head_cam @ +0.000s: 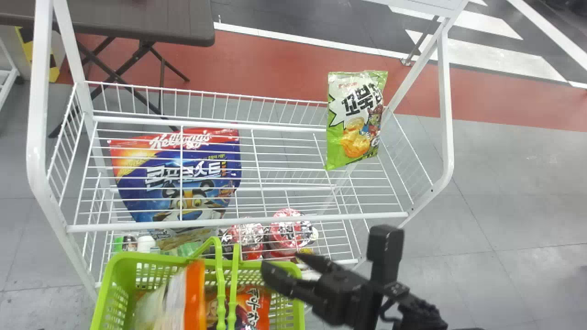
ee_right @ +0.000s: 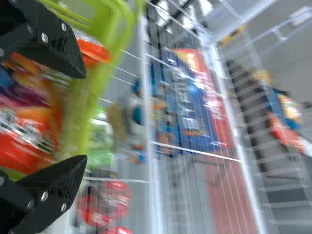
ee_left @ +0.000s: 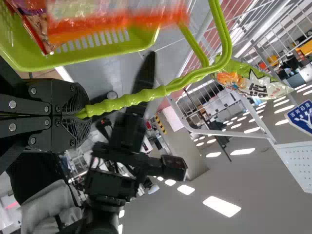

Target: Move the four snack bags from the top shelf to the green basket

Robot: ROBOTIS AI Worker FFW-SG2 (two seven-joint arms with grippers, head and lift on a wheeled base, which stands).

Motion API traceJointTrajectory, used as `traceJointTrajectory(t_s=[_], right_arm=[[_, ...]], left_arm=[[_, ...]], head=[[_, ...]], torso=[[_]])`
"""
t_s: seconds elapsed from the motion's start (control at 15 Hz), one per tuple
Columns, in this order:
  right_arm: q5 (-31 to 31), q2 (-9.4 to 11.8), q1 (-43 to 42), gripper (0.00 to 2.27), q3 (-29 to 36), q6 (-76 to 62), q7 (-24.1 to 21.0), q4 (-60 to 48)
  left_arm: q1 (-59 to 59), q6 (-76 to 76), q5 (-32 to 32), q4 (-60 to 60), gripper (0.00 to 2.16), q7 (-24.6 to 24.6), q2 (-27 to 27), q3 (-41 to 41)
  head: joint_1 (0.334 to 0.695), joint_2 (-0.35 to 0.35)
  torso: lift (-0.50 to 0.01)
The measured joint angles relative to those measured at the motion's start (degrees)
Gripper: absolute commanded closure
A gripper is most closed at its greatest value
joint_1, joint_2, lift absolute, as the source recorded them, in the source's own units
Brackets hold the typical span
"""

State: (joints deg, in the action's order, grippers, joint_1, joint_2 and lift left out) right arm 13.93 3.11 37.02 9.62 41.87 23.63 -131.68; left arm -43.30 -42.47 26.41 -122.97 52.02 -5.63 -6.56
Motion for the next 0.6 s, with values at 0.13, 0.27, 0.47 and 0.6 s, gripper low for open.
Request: traceJointTrajectory(t_s=[0.13,0.27,0.47,0.6], right_arm=[[-2.29,-0.23,-3.81,0.06,0.67,-12.08,-2.86,3.42],[-5.89,-0.36,-10.95,0.06,0.96,-19.95,-5.22,9.43],[-11.47,-0.39,-23.77,0.07,1.08,-26.15,-9.45,21.46],[-15.14,-0.39,-31.1,0.08,1.64,-29.68,-13.8,29.63]], left_arm=[[-0.25,0.0,-0.23,-0.23,1.34,0.0,0.02,-0.06],[-0.48,0.0,-0.46,-0.37,1.34,0.0,0.08,-0.11],[-0.62,-0.01,-0.56,-0.41,1.34,-0.08,0.04,-0.12],[-0.58,-0.03,-0.54,-0.23,1.34,-0.13,-0.09,-0.08]], head=[[0.695,-0.35],[0.695,-0.35],[0.695,-0.35],[0.695,-0.35]], torso=[[0.0],[0.0],[0.0],[0.0]])
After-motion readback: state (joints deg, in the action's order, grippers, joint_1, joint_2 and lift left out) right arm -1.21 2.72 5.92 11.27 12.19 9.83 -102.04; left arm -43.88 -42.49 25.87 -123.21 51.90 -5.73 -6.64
